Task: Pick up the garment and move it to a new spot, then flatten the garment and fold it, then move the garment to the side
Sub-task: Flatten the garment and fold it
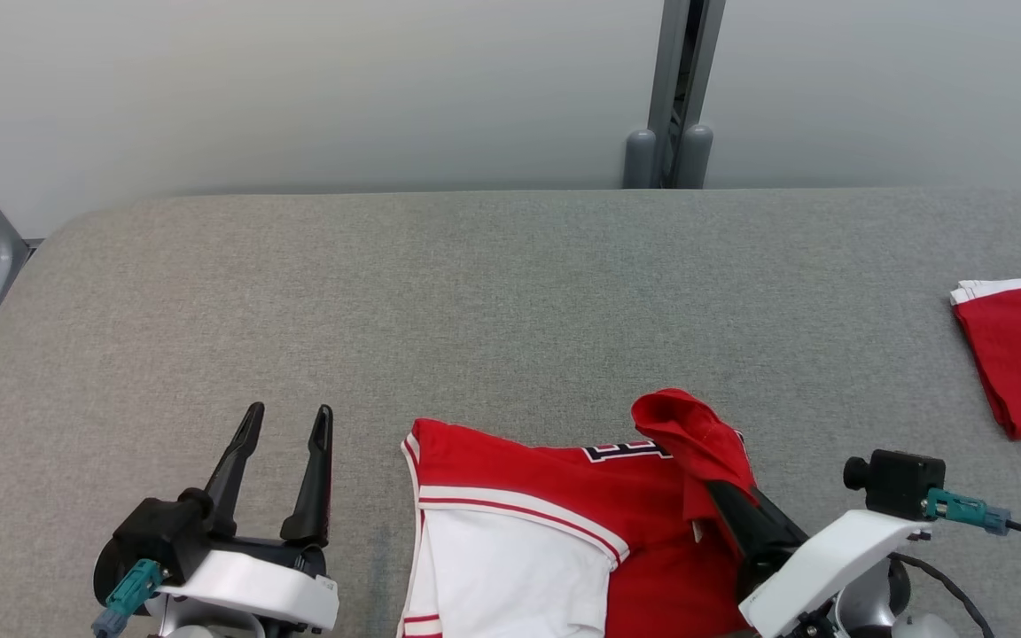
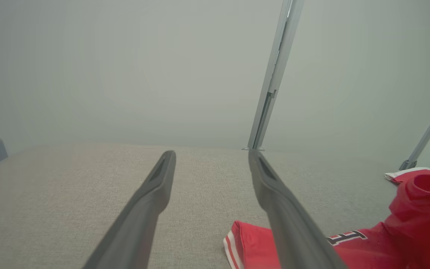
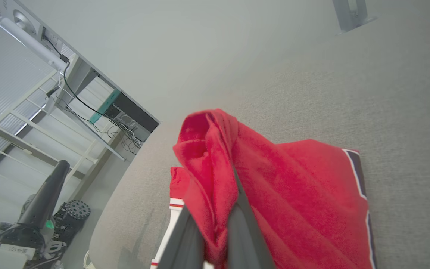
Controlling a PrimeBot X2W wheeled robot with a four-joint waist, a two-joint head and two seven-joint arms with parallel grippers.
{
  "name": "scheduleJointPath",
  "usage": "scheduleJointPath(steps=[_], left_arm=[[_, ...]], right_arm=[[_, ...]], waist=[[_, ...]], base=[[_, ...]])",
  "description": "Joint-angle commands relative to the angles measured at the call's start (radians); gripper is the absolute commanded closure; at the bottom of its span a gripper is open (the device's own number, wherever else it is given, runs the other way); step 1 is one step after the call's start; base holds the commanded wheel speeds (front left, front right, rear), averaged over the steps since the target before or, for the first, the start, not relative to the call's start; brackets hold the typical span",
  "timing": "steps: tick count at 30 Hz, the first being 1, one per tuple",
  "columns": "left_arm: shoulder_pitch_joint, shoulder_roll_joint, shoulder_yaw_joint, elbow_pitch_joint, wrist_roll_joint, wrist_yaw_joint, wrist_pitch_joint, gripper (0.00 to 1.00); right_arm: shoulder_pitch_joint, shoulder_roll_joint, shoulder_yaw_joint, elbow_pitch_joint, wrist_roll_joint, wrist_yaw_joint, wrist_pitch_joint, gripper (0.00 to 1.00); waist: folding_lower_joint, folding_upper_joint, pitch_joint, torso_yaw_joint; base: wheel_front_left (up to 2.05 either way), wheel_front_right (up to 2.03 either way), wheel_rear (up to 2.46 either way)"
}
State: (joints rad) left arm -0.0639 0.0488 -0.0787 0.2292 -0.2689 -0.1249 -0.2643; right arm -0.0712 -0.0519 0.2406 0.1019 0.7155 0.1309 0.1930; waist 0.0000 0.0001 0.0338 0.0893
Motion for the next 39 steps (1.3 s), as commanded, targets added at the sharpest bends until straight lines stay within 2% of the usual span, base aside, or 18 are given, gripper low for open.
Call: scheduleJointPath(steps=[1, 8, 9, 11, 12, 28, 29, 30, 31, 34, 36, 39], left_arm=[[0.002, 0.004, 0.006, -0.002, -0.005, 0.003, 0.0, 0.0], [-0.004, 0.004, -0.002, -0.001, -0.02, 0.009, 0.0, 0.0], [-0.004, 0.004, -0.002, -0.001, -0.02, 0.009, 0.0, 0.0], [-0.008, 0.004, -0.007, -0.001, -0.025, 0.01, 0.0, 0.0], [-0.008, 0.004, -0.007, -0.001, -0.025, 0.01, 0.0, 0.0], [-0.03, 0.004, -0.047, 0.019, -0.05, 0.012, 0.0, 0.0], [-0.029, 0.004, -0.047, 0.02, -0.051, 0.013, 0.0, 0.0], [-0.028, 0.004, -0.047, 0.021, -0.052, 0.013, 0.0, 0.0], [-0.025, 0.004, -0.046, 0.022, -0.052, 0.014, 0.0, 0.0], [-0.015, 0.004, -0.041, 0.022, -0.05, 0.014, 0.0, 0.0], [-0.009, 0.004, -0.039, 0.025, -0.046, 0.014, 0.0, 0.0], [-0.006, 0.004, -0.03, 0.021, -0.04, 0.018, 0.0, 0.0]], right_arm=[[0.018, -0.001, 0.013, -0.011, 0.089, -0.001, -0.011, 1.0], [-0.042, -0.001, 0.135, 0.082, 0.379, 0.0, -0.129, 1.0], [-0.042, -0.001, 0.135, 0.082, 0.379, 0.0, -0.129, 1.0], [-0.099, -0.001, 0.218, 0.13, 0.463, 0.0, -0.187, 1.0], [-0.099, -0.001, 0.218, 0.13, 0.463, 0.0, -0.187, 1.0], [-0.407, -0.002, 0.617, 0.432, 0.868, 0.0, -0.43, 1.0], [-0.416, -0.002, 0.632, 0.452, 0.895, 0.0, -0.438, 0.69], [-0.423, -0.002, 0.647, 0.466, 0.92, 0.0, -0.444, 0.06], [-0.432, -0.001, 0.665, 0.478, 0.947, 0.0, -0.449, 0.0], [-0.462, -0.002, 0.717, 0.497, 0.99, 0.0, -0.456, 0.0], [-0.491, -0.001, 0.757, 0.506, 0.977, 0.0, -0.459, 0.0], [-0.514, -0.001, 0.779, 0.456, 0.959, 0.0, -0.458, 0.0]], waist=[[0.0, -0.0001, -0.002, 0.009], [0.0, -0.0001, -0.003, 0.05], [0.0, -0.0001, -0.003, 0.05], [0.0, -0.0001, 0.001, 0.072], [0.0, -0.0001, 0.001, 0.072], [0.0, -0.0001, 0.03, 0.215], [0.0, -0.0001, 0.029, 0.222], [0.0, -0.0001, 0.029, 0.226], [0.0, -0.0001, 0.028, 0.229], [0.0, -0.0001, 0.026, 0.232], [0.0, -0.0001, 0.022, 0.23], [0.0, -0.0001, 0.014, 0.216]], base=[[0.0, 0.0, 0.0], [0.0, 0.0, 0.0], [0.0, 0.0, 0.0], [0.0, 0.0, 0.0], [0.0, 0.0, 0.0], [0.0, 0.0, 0.0], [0.0, 0.0, 0.0], [0.0, 0.0, 0.0], [0.0, 0.0, 0.0], [0.0, 0.0, 0.0], [0.0, 0.0, 0.0], [0.0, 0.0, 0.0]])
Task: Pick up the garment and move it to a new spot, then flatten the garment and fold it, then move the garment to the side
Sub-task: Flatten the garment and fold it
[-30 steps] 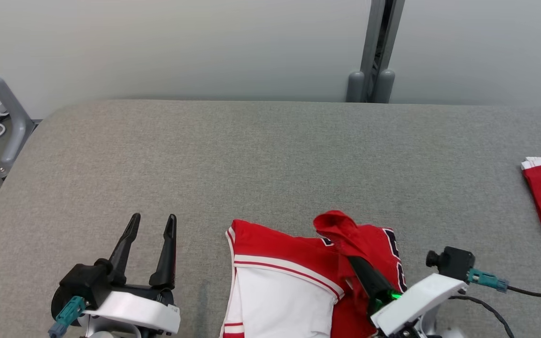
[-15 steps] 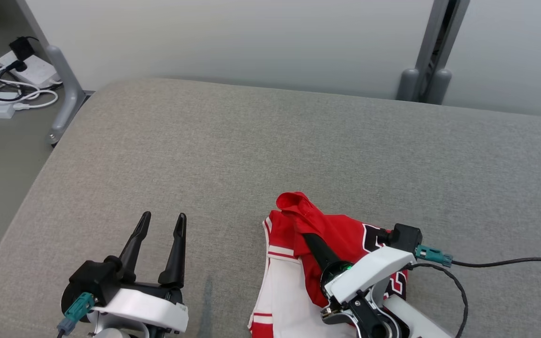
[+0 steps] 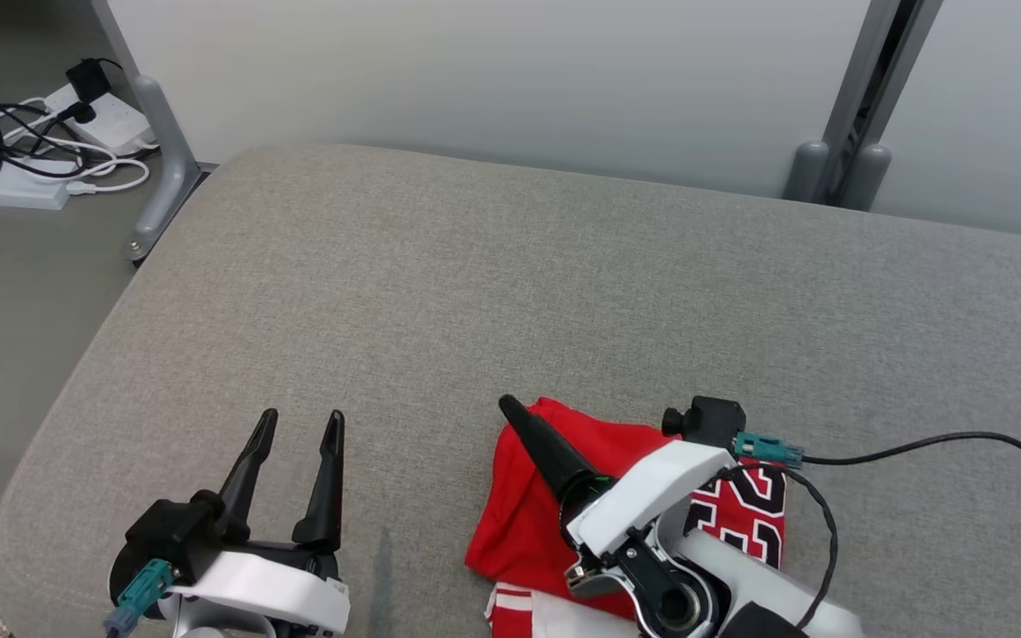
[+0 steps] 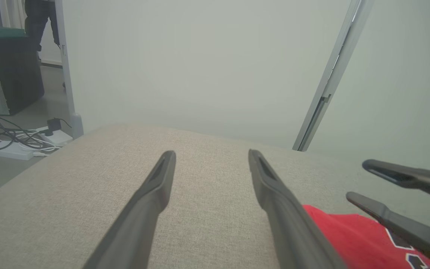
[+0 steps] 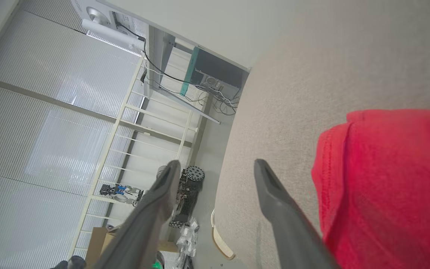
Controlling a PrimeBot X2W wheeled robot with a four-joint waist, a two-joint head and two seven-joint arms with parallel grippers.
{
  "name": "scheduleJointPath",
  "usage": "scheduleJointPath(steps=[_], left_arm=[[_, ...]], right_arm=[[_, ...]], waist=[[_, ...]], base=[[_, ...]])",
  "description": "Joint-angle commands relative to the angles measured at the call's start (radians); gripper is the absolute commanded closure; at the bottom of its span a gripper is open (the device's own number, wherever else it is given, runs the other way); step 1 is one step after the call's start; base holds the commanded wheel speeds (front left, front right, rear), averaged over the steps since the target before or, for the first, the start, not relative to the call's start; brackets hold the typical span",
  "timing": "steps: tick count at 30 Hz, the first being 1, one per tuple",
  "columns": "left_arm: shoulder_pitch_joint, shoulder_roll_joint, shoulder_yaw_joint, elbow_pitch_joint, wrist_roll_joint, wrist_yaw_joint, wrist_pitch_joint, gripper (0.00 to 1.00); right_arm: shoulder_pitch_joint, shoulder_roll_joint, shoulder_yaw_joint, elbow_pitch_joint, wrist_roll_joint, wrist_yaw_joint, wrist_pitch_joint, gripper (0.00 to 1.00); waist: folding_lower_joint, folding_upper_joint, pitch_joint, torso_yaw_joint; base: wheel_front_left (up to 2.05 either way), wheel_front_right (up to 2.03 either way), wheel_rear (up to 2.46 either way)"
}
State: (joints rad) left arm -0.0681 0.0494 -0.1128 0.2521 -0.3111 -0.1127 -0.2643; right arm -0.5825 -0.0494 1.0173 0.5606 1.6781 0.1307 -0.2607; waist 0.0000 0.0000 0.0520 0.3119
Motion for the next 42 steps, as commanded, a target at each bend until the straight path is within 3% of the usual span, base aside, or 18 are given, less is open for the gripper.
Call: scheduleJointPath(steps=[1, 5, 10, 17, 18, 23, 28, 31, 38, 42], left_arm=[[0.002, 0.003, 0.007, -0.004, 0.003, 0.006, 0.0, 0.0], [0.002, 0.003, 0.006, -0.009, 0.009, 0.005, 0.0, 0.0], [0.007, 0.004, 0.012, -0.018, 0.015, 0.007, 0.0, 0.0], [0.003, 0.004, 0.025, -0.041, 0.02, 0.007, 0.0, 0.0], [0.003, 0.004, 0.025, -0.041, 0.02, 0.007, 0.0, 0.0], [-0.006, 0.003, 0.036, -0.056, 0.017, 0.005, 0.0, 0.0], [-0.015, 0.004, 0.045, -0.064, 0.018, 0.005, 0.0, 0.0], [-0.021, 0.004, 0.042, -0.07, 0.019, 0.003, 0.0, 0.0], [-0.012, 0.004, 0.048, -0.083, 0.036, 0.003, 0.0, 0.0], [0.006, 0.004, 0.047, -0.091, 0.035, 0.008, 0.0, 0.0]], right_arm=[[-0.011, -0.005, 0.0, -0.023, -0.014, 0.0, -0.005, 0.0], [-0.026, -0.006, -0.051, -0.069, -0.06, 0.0, -0.004, 0.0], [-0.041, -0.01, -0.178, -0.017, -0.225, 0.0, -0.005, 0.0], [-0.009, -0.125, -0.375, 0.012, -0.694, 0.0, -0.005, 0.0], [-0.009, -0.125, -0.375, 0.012, -0.694, 0.0, -0.005, 0.0], [0.101, -0.192, -0.555, -0.065, -0.966, 0.0, -0.003, 0.0], [0.248, -0.195, -0.743, -0.218, -1.202, 0.0, -0.003, 0.0], [0.35, -0.164, -0.841, -0.305, -1.323, 0.0, -0.003, 0.0], [0.496, -0.07, -0.977, -0.442, -1.465, 0.0, -0.003, 0.0], [0.542, -0.045, -0.994, -0.472, -1.522, 0.0, -0.003, 0.0]], waist=[[0.0, 0.0, -0.006, -0.013], [0.0, 0.0, -0.014, -0.038], [0.0, 0.0, -0.026, -0.078], [0.0, 0.0, -0.024, -0.132], [0.0, 0.0, -0.024, -0.132], [0.0, 0.0, -0.013, -0.173], [0.0, 0.0, -0.004, -0.205], [0.0, 0.0, 0.0, -0.215], [0.0, 0.0, -0.001, -0.228], [0.0, 0.0, -0.006, -0.227]], base=[[0.0, 0.0, 0.0], [0.0, 0.0, 0.0], [0.0, 0.0, 0.0], [0.0, 0.0, 0.0], [0.0, 0.0, 0.0], [0.0, 0.0, 0.0], [0.0, 0.0, 0.0], [0.0, 0.0, 0.0], [0.0, 0.0, 0.0], [0.0, 0.0, 0.0]])
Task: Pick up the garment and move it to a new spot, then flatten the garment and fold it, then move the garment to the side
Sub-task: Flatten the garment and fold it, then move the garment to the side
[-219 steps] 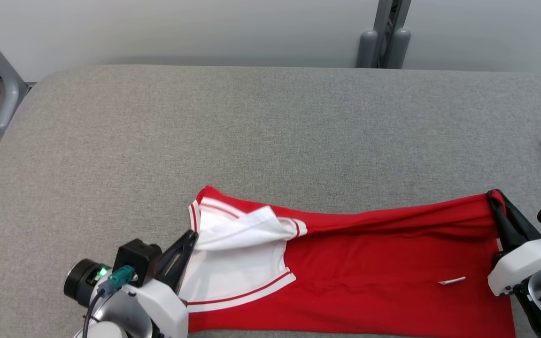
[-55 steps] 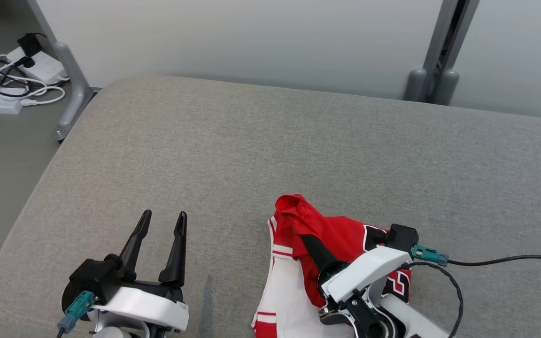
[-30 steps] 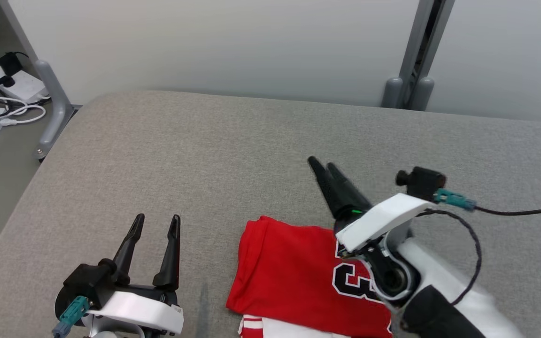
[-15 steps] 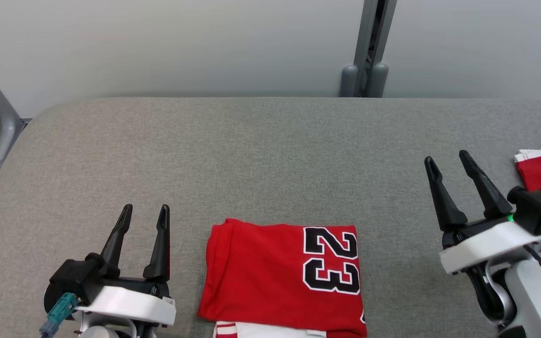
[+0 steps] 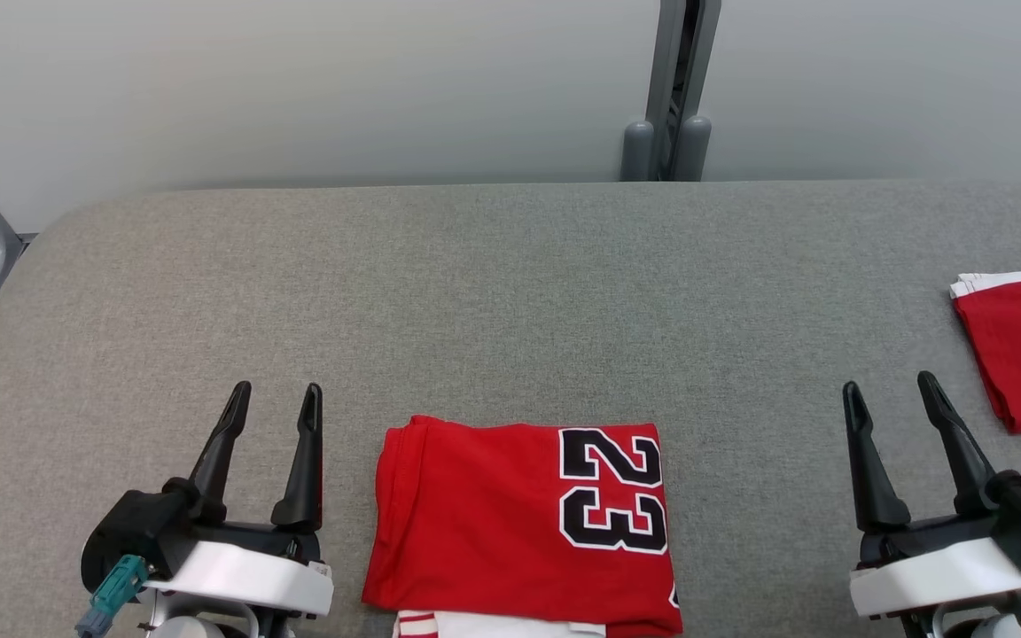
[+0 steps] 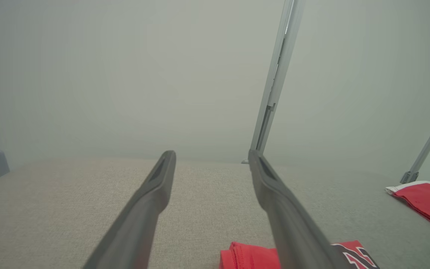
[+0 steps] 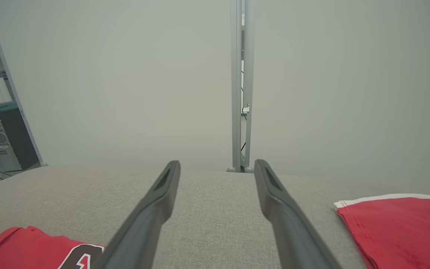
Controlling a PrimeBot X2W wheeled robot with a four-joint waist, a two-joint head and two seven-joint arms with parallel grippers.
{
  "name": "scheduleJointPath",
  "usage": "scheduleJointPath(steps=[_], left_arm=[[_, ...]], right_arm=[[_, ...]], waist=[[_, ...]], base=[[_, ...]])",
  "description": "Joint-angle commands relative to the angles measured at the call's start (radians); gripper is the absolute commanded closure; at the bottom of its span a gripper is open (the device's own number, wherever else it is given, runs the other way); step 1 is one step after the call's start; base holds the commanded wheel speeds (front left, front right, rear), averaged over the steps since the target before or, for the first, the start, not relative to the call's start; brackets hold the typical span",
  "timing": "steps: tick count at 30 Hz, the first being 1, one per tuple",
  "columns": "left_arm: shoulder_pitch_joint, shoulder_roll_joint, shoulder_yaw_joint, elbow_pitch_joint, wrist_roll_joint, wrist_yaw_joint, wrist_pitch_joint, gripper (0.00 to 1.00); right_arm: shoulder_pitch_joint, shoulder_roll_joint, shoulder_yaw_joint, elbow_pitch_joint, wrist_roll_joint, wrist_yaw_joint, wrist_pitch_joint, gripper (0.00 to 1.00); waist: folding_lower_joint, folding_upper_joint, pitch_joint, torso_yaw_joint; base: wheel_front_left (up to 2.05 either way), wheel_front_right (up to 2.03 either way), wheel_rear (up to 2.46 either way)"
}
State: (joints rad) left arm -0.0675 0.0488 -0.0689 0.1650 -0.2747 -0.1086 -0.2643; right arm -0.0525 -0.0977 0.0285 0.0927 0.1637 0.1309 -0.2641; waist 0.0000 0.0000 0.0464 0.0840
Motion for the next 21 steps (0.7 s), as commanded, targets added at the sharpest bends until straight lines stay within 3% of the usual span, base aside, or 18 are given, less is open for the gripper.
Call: scheduleJointPath(steps=[1, 21], left_arm=[[0.01, 0.004, 0.002, -0.006, -0.002, 0.005, 0.0, 0.0], [0.037, 0.004, -0.028, -0.011, 0.018, 0.019, 0.0, 0.0]], right_arm=[[0.019, 0.009, -0.008, -0.007, -0.011, -0.001, 0.001, 0.0], [0.049, 0.043, -0.041, 0.001, -0.032, -0.001, 0.001, 0.0]], waist=[[0.0, 0.0, -0.002, 0.002], [0.0, 0.0, -0.014, 0.012]], base=[[0.0, 0.0, 0.0], [0.0, 0.0, 0.0]])
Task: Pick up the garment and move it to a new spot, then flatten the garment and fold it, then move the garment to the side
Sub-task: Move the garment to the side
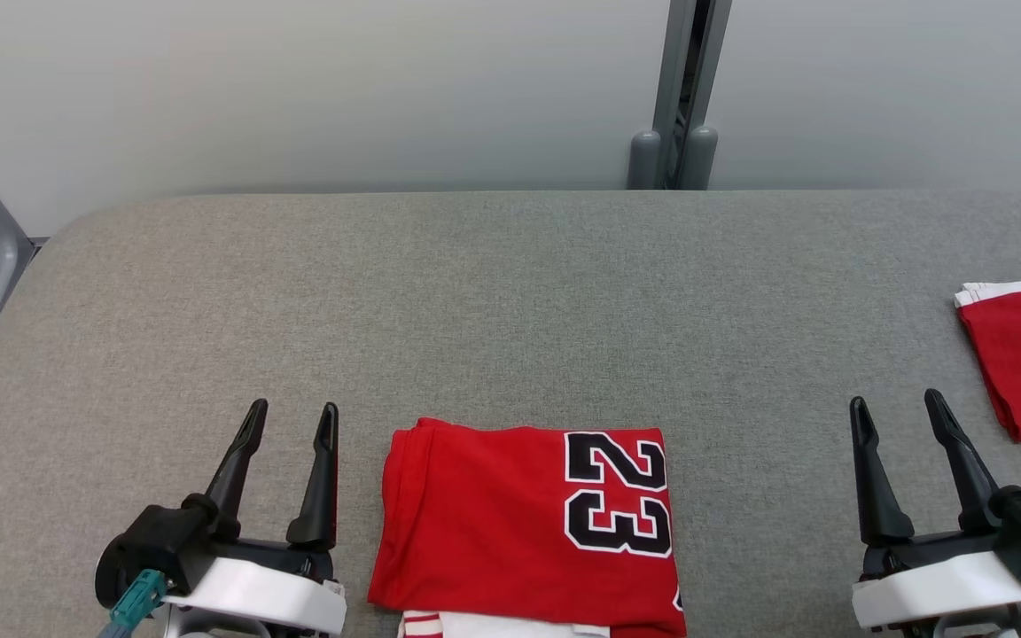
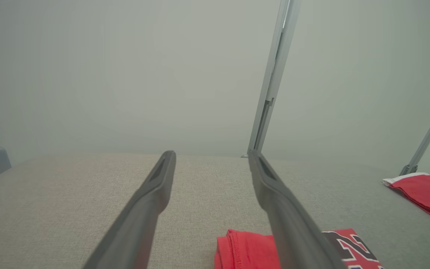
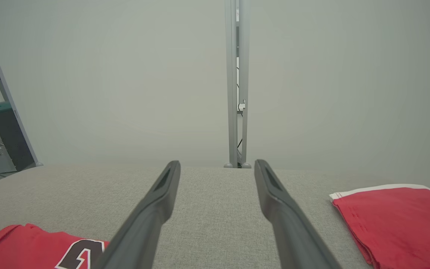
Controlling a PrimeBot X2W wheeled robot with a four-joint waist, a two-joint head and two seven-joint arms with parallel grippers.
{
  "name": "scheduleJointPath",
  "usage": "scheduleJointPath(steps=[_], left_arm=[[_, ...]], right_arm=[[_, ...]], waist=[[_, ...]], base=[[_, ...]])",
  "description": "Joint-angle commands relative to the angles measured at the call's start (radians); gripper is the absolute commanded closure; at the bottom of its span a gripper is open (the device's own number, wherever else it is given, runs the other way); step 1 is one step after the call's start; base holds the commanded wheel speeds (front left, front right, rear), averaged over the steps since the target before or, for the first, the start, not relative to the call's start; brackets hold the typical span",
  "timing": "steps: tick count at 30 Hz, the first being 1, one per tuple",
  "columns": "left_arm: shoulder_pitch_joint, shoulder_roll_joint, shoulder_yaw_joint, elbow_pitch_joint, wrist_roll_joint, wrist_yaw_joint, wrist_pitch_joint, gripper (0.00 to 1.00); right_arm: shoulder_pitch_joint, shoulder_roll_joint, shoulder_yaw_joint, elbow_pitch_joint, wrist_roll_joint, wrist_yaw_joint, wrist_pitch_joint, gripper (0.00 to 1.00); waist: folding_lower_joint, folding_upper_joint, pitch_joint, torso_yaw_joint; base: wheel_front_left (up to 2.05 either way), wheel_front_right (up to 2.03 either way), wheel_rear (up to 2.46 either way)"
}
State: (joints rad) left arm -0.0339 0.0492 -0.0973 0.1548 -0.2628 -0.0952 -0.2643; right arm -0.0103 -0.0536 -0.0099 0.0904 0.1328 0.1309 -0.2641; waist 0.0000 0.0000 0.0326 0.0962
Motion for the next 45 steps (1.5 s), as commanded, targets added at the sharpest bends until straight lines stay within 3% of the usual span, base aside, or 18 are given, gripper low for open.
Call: scheduleJointPath(steps=[1, 13, 23, 31, 43, 44, 45], left_arm=[[0.003, 0.004, 0.0, 0.0, 0.006, 0.006, 0.0, 0.0], [-0.004, 0.004, -0.002, 0.004, 0.005, 0.004, 0.0, 0.0], [-0.031, 0.004, -0.019, 0.01, -0.008, -0.005, 0.0, 0.0], [-0.041, 0.004, -0.025, 0.023, -0.003, -0.008, 0.0, 0.0], [-0.05, 0.004, -0.033, 0.028, -0.008, -0.009, 0.0, 0.0], [-0.05, 0.004, -0.032, 0.028, -0.008, -0.009, 0.0, 0.0], [-0.051, 0.004, -0.031, 0.028, -0.007, -0.009, 0.0, 0.0]], right_arm=[[0.006, -0.001, -0.003, 0.004, -0.001, -0.001, 0.001, 0.0], [-0.001, 0.001, 0.02, 0.019, 0.053, -0.001, 0.001, 0.0], [-0.028, -0.045, 0.356, 0.181, 0.349, -0.001, 0.106, 0.0], [-0.094, -0.045, 0.386, 0.334, 0.465, 0.0, 0.169, 0.0], [-0.159, -0.027, 0.439, 0.471, 0.499, -0.001, 0.201, 0.0], [-0.164, -0.027, 0.445, 0.479, 0.496, -0.001, 0.199, 0.51], [-0.172, -0.029, 0.453, 0.485, 0.483, -0.001, 0.191, 0.62]], waist=[[0.0, 0.0, 0.0, 0.001], [0.0, 0.0, 0.01, 0.01], [0.0, 0.0, 0.049, 0.04], [0.0, 0.0, 0.073, 0.082], [0.0, 0.0, 0.088, 0.118], [0.0, 0.0, 0.088, 0.118], [0.0, 0.0, 0.087, 0.118]], base=[[0.0, 0.0, 0.0], [0.0, 0.0, 0.0], [0.0, 0.0, 0.0], [0.0, 0.0, 0.0], [0.0, 0.0, 0.0], [0.0, 0.0, 0.0], [0.0, 0.0, 0.0]])
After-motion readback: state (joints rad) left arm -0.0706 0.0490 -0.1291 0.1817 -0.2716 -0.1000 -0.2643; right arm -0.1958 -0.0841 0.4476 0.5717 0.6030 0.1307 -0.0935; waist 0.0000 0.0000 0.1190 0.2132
